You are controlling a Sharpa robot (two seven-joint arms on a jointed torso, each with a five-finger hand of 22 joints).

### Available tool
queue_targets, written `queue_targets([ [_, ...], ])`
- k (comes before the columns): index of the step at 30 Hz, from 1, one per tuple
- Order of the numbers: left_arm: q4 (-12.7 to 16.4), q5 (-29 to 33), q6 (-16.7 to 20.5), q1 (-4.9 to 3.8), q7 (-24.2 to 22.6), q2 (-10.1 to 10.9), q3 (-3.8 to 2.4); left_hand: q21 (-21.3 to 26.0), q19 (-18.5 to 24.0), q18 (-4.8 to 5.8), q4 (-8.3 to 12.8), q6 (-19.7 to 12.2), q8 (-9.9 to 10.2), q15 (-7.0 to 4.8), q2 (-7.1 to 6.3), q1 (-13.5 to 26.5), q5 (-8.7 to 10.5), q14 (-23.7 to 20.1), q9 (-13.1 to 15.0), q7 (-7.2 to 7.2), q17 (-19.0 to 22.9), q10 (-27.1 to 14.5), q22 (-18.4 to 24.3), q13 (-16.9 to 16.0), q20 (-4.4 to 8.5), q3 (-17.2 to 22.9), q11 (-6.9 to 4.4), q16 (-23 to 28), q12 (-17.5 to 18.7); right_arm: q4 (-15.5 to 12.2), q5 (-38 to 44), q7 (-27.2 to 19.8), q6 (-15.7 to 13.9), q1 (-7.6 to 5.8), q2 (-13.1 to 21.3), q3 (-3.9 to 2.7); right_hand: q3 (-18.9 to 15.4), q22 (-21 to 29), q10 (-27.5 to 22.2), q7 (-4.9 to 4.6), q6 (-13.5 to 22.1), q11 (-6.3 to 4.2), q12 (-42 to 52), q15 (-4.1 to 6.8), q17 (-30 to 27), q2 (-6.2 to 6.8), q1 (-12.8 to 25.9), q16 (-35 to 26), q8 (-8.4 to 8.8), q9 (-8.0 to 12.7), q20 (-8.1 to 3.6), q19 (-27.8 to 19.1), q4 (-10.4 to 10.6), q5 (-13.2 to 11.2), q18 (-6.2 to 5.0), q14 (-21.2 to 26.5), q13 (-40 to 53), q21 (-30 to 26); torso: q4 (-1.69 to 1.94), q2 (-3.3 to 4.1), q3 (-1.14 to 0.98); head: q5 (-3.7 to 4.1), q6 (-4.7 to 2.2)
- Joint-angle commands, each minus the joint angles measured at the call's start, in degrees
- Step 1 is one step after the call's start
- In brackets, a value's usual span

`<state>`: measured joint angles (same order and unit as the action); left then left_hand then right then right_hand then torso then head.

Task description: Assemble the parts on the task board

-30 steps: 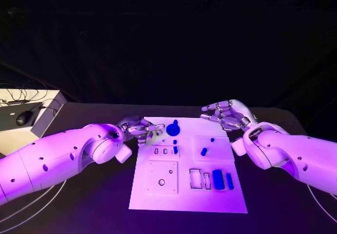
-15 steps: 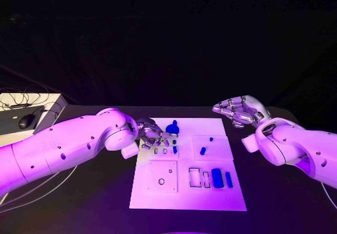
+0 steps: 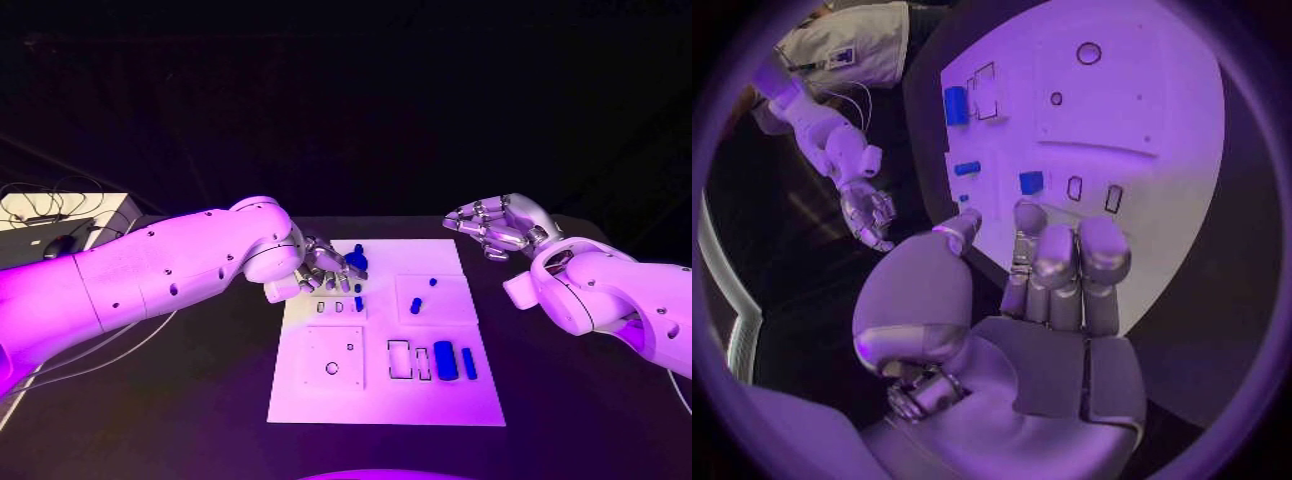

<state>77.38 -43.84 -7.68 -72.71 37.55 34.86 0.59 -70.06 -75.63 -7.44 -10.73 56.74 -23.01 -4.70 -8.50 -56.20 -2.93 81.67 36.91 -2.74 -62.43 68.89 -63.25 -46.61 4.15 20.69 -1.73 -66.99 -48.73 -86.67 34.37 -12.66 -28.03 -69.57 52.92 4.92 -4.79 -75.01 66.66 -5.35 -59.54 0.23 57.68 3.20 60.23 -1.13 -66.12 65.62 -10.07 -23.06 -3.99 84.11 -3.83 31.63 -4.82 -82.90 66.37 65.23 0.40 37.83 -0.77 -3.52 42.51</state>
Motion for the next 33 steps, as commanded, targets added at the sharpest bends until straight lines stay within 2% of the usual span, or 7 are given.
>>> queue_targets([
  [1, -1.2, -0.5, -3.8, -0.58, 1.8, -1.0, 0.57, 0.3, 0.1, 0.18, 0.8, 0.7, 1.4, 0.02, -0.69, 1.2, 0.09, -0.2, 0.9, -0.01, -0.2, 0.1, -0.2, -0.6, -0.15, 2.5, 0.01, 0.2, 0.6, 0.2, 1.2, 1.0, 0.3, -0.03, 0.0, -0.04, 0.3, -8.9, -0.1, -0.21, 0.1, 0.09, -0.4, 0.45, -0.1, -0.07, 0.8, -0.4, 0.68, -0.3, -0.43, 1.8, -0.4, 0.2, 0.77, 0.0, 0.1, -0.4, 0.0, -0.03, -0.05, -0.03, 0.22],
  [7, -3.4, 0.0, -5.2, -1.11, 2.0, -2.9, 1.46, 0.5, 0.0, 0.17, 1.7, 1.3, 3.4, 0.04, -0.57, 2.3, 0.02, -0.2, 2.6, -0.05, -0.4, 0.3, -0.5, -1.7, -0.19, 3.4, 0.05, 0.2, 1.4, 0.4, 1.4, 1.2, 0.1, -0.03, -0.1, -0.04, 0.4, -8.8, -0.1, -0.27, 0.1, 0.11, -0.5, 0.44, -0.1, -0.05, 0.9, -0.5, 0.95, -0.4, -0.42, 1.8, -0.4, 0.4, 0.74, 0.0, 0.1, -0.6, 0.08, 0.07, 0.09, 0.24, 0.16],
  [8, -3.9, 0.1, -5.4, -1.15, 2.1, -3.3, 1.59, 0.8, -0.1, 0.18, 2.4, 2.1, 5.5, 0.03, -0.4, 2.8, 0.02, -0.2, 4.5, -0.05, -0.6, 0.5, -0.9, -2.9, -0.22, 3.7, 0.03, 0.3, 2.1, 0.4, 1.4, 1.2, 0.1, -0.03, -0.1, -0.04, 0.4, -8.8, -0.1, -0.27, 0.1, 0.11, -0.5, 0.44, -0.1, -0.05, 0.9, -0.5, 0.95, -0.4, -0.42, 1.8, -0.4, 0.4, 0.74, 0.0, 0.1, -0.6, 0.04, 0.06, 0.08, 0.19, 0.09],
  [17, -6.6, 1.2, -7.1, -1.27, 2.2, -5.7, 2.6, 0.7, -0.3, 0.26, 2.1, 2.3, 6.1, 0.02, -0.49, 3.3, 0.04, -0.1, 5.3, -0.02, -0.8, 0.6, -1.4, -3.4, -0.16, 3.8, 0.02, 0.1, 2.3, 0.7, 1.5, 1.2, -0.1, -0.03, -0.4, -0.04, 0.4, -8.8, -0.2, -0.32, 0.2, 0.15, -0.6, 0.42, -0.1, -0.05, 0.9, -0.5, 1.17, -0.4, -0.4, 1.8, -0.5, 0.3, 0.74, 0.0, 0.1, -0.6, 0.01, 0.19, 0.21, 0.25, 0.16],
  [18, -6.8, 1.3, -7.3, -1.27, 2.2, -5.9, 2.7, 0.7, -0.3, 0.27, 2.0, 2.3, 6.2, 0.01, -0.48, 3.3, 0.04, -0.1, 5.3, -0.02, -0.9, 0.6, -1.5, -3.4, -0.15, 3.8, 0.01, 0.1, 2.4, 0.8, 1.5, 1.2, -0.1, -0.03, -0.4, -0.04, 0.6, -8.9, -0.1, -0.35, -0.1, 0.17, -0.5, 0.4, -0.1, -0.03, 1.0, -0.5, 1.94, -0.6, -0.37, 1.8, -0.6, 0.4, 0.72, 0.0, 0.2, -0.7, 0.01, 0.18, 0.21, 0.28, 0.21],
  [23, -7.7, 1.5, -8.2, -1.25, 2.2, -6.6, 3.1, 0.8, -0.4, 0.32, 1.7, 2.6, 7.0, 0.01, -0.47, 3.3, 0.05, -0.1, 6.0, -0.03, -1.1, 0.7, -1.9, -3.9, -0.09, 3.7, 0.02, 0.0, 2.6, 0.8, 1.5, 1.2, 0.0, -0.03, -0.5, -0.04, 0.6, -8.9, -0.1, -0.35, -0.1, 0.17, -0.5, 0.4, -0.1, -0.03, 1.0, -0.5, 1.94, -0.6, -0.37, 1.8, -0.6, 0.4, 0.72, 0.0, 0.2, -0.7, -0.01, 0.2, 0.2, 0.27, 0.33],
  [33, -8.7, 1.3, -9.3, -1.22, 2.3, -6.9, 3.52, 1.0, -0.5, 0.33, 3.5, 2.7, 7.3, -0.01, 0.55, 3.0, 0.04, 0.0, 6.9, -0.01, -1.2, 0.7, -2.3, -4.2, -0.1, 3.4, -0.01, -0.1, 2.7, 0.8, 1.5, 1.2, 0.1, -0.03, -0.4, -0.04, 0.6, -8.9, -0.2, -0.36, -0.1, 0.17, -0.6, 0.4, 0.0, -0.05, 1.1, -0.4, 2.0, -0.6, -0.37, 1.8, -0.6, 0.3, 0.72, -0.1, 0.2, -0.6, 0.05, 0.16, 0.21, 0.4, 0.61],
])
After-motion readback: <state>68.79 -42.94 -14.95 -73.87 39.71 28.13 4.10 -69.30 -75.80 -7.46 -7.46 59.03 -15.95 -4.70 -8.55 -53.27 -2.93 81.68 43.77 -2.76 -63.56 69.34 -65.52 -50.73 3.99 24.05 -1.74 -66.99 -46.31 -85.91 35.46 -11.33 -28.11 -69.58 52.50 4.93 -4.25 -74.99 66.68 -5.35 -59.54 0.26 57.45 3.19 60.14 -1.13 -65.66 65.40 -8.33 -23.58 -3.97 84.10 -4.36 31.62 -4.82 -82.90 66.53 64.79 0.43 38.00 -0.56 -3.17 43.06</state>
